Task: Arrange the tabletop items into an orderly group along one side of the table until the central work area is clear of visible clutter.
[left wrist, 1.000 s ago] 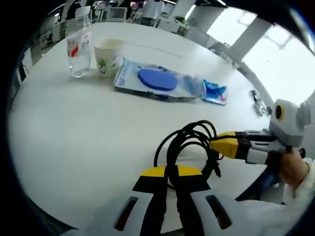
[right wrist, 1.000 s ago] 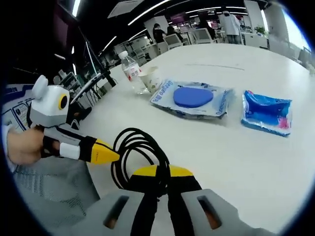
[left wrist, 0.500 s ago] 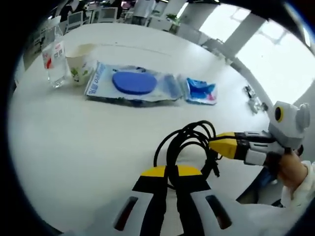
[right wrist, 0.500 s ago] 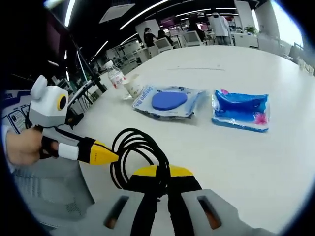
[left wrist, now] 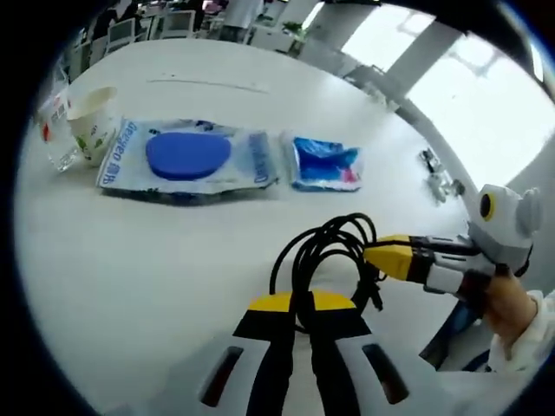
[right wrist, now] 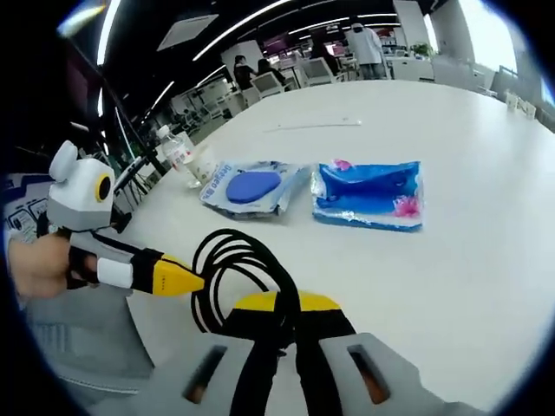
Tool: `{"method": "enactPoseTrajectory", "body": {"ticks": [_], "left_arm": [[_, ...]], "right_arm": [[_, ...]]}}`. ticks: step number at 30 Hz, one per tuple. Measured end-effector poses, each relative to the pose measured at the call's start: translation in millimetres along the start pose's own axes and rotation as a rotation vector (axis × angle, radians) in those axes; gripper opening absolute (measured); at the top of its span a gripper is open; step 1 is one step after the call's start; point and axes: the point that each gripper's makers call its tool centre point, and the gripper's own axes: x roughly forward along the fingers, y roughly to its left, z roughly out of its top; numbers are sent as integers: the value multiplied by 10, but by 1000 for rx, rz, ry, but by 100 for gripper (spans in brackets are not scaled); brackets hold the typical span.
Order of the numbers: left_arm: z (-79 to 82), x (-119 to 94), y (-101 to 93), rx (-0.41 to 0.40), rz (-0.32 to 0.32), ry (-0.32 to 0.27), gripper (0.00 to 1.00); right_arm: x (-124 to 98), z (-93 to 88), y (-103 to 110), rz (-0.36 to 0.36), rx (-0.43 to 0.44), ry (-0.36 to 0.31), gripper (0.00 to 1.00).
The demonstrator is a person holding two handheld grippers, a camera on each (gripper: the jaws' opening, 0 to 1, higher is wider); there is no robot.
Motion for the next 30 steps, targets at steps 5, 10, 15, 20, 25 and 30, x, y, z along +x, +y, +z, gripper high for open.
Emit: {"method": "enactPoseTrajectory", "body": {"ticks": [5,10,15,20,25,30], "left_arm": [[35,54,-54,-30,-11,1,0],[140,100,-101,-30,-24,-13,0],[222,202,-113,-43,-31,-25,0],[267,342,-89,-53,-43,-28,1],[326,446,-87,-53,-54,-28,1],[380,540,-73,-20,-64,-52,1]], "right_arm": [[-17,13,-90,-5,15,-6,2],[-28,64,-184,-12,16,-18,2],[-10,124,-295,-18,18,-23,2],[19,110,-417,-35,27,-20,2],[4,96,-478,-53,37,-25,2],[38,78,-555,-69,48,-16,2]]}}
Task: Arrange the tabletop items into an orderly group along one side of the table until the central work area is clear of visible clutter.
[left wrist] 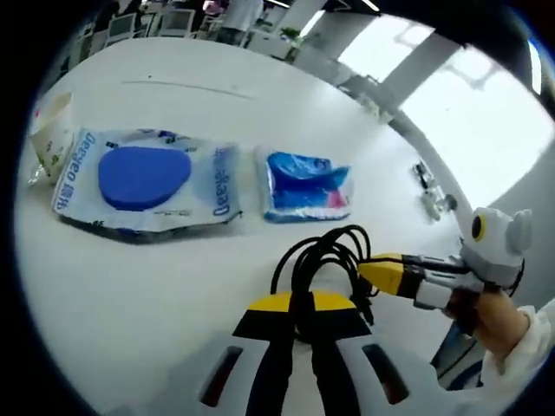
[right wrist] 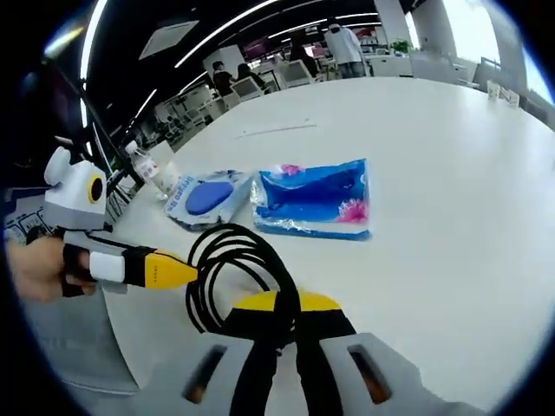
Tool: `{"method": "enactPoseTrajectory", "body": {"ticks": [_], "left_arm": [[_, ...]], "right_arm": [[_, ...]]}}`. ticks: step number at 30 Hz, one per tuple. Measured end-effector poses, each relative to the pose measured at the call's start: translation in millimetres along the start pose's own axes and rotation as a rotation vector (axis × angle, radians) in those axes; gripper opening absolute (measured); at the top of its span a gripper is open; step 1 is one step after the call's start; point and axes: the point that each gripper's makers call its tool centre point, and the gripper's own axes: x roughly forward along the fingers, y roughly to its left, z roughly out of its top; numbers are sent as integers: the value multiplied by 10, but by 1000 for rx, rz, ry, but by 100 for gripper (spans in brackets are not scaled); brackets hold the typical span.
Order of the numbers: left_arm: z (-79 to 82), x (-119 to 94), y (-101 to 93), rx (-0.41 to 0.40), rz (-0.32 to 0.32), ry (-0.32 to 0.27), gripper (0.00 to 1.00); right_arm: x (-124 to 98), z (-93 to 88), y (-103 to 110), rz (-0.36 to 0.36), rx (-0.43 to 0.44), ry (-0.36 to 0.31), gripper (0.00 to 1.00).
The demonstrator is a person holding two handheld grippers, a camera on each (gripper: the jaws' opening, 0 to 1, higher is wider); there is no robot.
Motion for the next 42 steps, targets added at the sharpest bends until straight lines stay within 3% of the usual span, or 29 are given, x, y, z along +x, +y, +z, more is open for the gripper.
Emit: {"method": "enactPoseTrajectory", "body": {"ticks": [26,36,42], "left_arm": [[-64,217,144,25,26,26,2],[-57,240,148,-15,19,-29,2],[-54,239,140,-34,17,-33,2]], "right_arm": [[145,-3,-68,-3,-6,0,3],[192,-29,-89,2,-43,19,3],[211,-36,-89,7,-37,22,3]]}}
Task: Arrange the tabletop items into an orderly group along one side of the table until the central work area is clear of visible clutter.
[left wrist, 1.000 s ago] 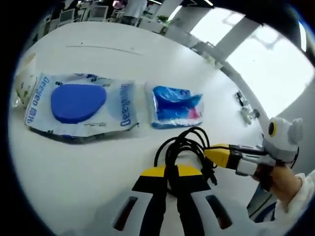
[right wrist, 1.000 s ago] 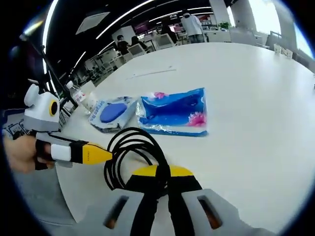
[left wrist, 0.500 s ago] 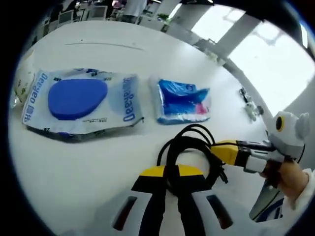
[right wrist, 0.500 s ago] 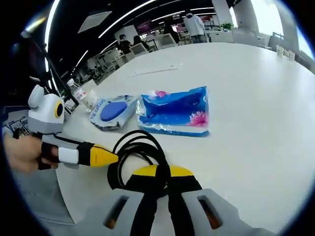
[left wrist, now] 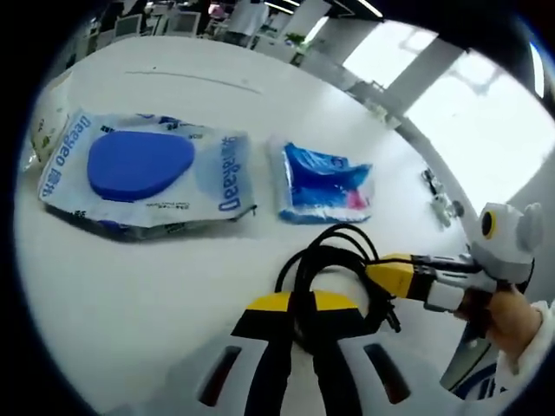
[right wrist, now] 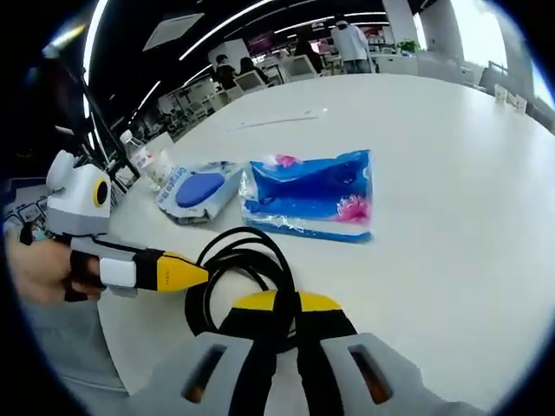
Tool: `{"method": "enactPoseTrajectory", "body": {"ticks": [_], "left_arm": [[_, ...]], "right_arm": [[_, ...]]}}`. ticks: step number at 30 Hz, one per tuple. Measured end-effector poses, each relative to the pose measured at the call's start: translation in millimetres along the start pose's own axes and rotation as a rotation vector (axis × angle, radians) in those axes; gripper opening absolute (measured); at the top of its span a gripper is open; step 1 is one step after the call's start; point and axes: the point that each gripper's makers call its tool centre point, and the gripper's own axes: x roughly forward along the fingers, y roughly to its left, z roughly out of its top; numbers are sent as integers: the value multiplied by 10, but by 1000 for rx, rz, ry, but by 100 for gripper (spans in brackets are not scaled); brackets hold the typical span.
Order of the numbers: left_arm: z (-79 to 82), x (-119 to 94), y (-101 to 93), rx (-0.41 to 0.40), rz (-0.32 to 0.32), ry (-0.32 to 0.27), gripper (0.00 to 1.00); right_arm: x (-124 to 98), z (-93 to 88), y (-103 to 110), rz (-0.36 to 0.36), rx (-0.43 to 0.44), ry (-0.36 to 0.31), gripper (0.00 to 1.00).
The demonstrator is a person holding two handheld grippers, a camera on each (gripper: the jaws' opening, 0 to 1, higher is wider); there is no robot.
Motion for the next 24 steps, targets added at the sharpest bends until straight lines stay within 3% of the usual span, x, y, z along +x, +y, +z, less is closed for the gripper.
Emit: {"method": "enactPoseTrajectory", "body": {"ticks": [6,10,14,18,22,24], "left_arm": [[-2,4,-10,-5,1,3,2],[-3,-6,-12,-10,-7,-17,2],[3,-18,-40,-79,-12,-61,3],[42,-1,-70,-37,13,-75,6],[122,-40,-129,-37,13,-115,19],[140,-68,-146,-28,12,-119,20]], "right_arm": [[0,-4,7,4,5,-7,4],[1,8,24,32,-42,-28,7],[-36,48,77,86,-67,-76,37],[-103,77,138,91,-94,-102,35],[-130,103,205,119,-96,-125,37],[-148,101,250,143,-79,-133,38]]}}
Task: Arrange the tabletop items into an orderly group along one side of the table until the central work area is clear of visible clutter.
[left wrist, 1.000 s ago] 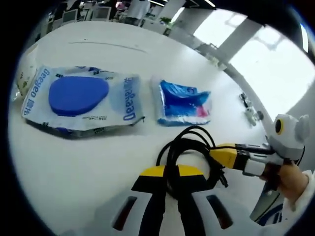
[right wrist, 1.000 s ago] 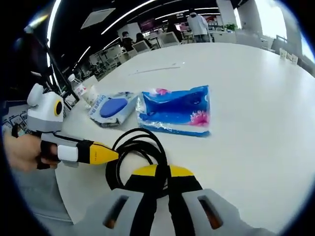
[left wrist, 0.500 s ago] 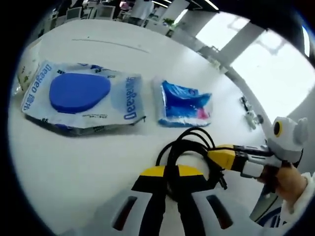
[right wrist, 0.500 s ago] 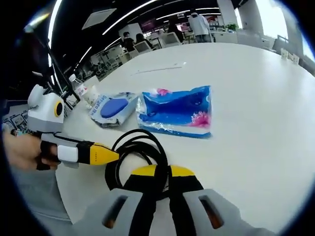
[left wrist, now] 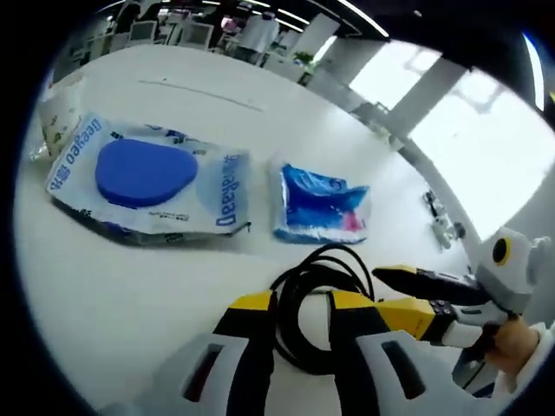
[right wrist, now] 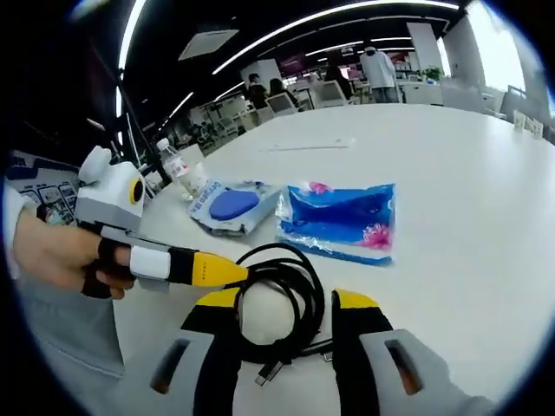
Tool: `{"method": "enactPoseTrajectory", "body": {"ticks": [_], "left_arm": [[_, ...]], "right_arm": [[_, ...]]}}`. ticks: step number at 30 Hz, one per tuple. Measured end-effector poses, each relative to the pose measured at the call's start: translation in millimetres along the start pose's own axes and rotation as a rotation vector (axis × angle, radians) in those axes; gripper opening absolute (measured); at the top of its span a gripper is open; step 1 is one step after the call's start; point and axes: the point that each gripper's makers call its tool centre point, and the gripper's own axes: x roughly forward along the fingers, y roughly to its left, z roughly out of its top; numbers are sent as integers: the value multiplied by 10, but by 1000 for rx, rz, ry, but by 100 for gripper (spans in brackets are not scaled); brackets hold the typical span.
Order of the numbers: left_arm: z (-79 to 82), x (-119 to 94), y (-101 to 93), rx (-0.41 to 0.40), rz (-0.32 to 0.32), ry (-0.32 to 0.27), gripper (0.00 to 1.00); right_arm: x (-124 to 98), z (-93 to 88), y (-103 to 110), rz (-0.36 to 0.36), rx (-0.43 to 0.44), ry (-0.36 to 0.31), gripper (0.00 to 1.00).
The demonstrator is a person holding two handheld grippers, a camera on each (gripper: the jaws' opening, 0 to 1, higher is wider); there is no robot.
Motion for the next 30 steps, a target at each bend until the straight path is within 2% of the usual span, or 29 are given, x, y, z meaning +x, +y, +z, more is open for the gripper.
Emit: {"method": "enactPoseTrajectory", "body": {"ticks": [3,6,8,9,11,15,17,19,20,24,25,26,30], "left_arm": [[3,-57,70,-18,24,-17,23],[32,-117,122,-17,45,-32,29],[38,-185,155,-24,69,-40,41],[41,-220,149,-28,67,-44,44],[30,-244,163,-37,57,-43,44],[12,-343,141,4,62,-35,52],[74,-356,150,19,62,-61,59],[99,-415,148,28,50,-63,70],[94,-429,141,38,41,-55,74],[39,-548,161,215,36,10,84],[74,-565,193,269,39,3,85],[91,-591,188,291,31,0,86],[118,-693,237,281,11,12,90]], "right_arm": [[-38,-15,0,-12,-27,-4,40],[-95,-24,-7,-13,-7,-24,46],[-145,-46,32,-12,2,-21,49],[-165,-53,41,-12,6,-21,49],[-186,-65,50,-14,15,-24,51],[-219,-72,98,-13,23,-27,60],[-227,-56,151,-4,29,-38,65],[-248,-28,221,0,29,-52,65],[-265,-1,256,-7,16,-63,65],[-260,16,313,-3,10,-64,66],[-263,10,322,-9,14,-60,66],[-266,3,336,-13,9,-57,66],[-278,3,421,-30,27,-64,67]]}}
